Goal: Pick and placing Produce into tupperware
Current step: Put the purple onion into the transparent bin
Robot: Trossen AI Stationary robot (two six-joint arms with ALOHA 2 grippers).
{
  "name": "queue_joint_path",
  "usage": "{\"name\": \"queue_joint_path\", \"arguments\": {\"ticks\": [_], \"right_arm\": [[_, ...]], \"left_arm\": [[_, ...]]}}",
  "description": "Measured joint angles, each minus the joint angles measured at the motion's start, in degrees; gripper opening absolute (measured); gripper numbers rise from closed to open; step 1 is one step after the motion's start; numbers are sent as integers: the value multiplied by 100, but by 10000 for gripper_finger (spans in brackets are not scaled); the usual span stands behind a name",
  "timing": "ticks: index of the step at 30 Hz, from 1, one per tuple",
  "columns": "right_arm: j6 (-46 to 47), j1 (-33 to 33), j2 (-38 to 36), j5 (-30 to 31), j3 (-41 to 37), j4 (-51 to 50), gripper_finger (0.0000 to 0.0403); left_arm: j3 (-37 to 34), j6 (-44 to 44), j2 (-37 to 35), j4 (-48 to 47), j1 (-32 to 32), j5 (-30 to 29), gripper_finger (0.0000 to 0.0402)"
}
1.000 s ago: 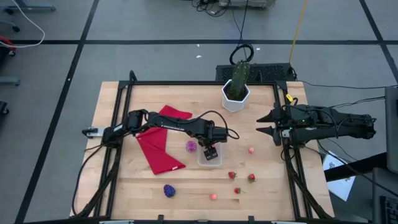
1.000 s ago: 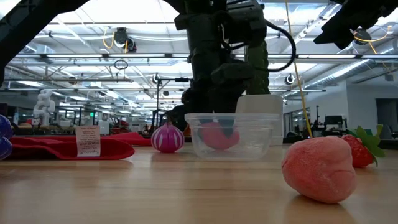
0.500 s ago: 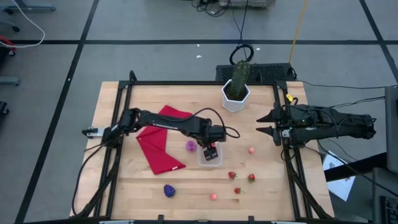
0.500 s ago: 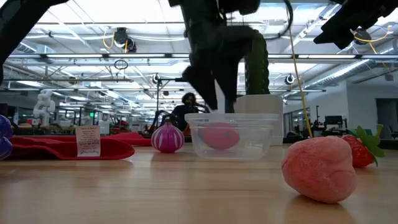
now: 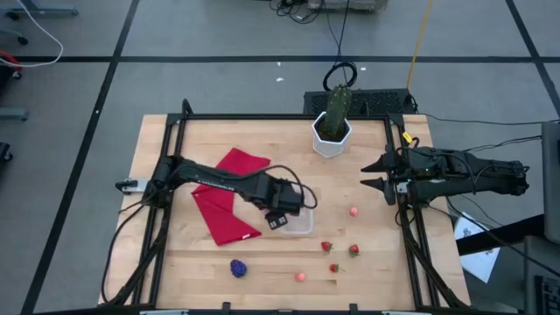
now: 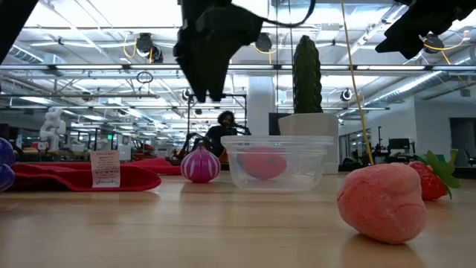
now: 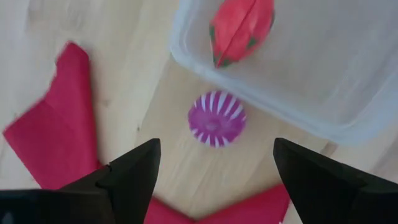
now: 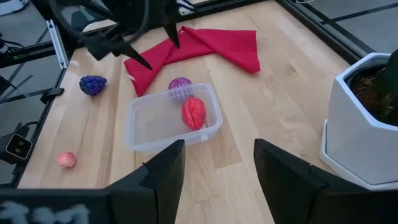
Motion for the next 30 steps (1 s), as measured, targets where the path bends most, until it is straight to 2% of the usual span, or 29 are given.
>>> {"name": "queue_joint_path", "arguments": {"ticks": [10,19,30], "right_arm": [[7,0,0,-2,-2,0,185],[9,0,-2,-2,-2,55,185],[219,0,-2,-4,-2,45,185]], "left_arm": [[-830,54,16,-135,-65,-131,306],[-945,-555,9,-119,-61,-119,306],[-945,870,-56,-75,-245,-556,308]]}}
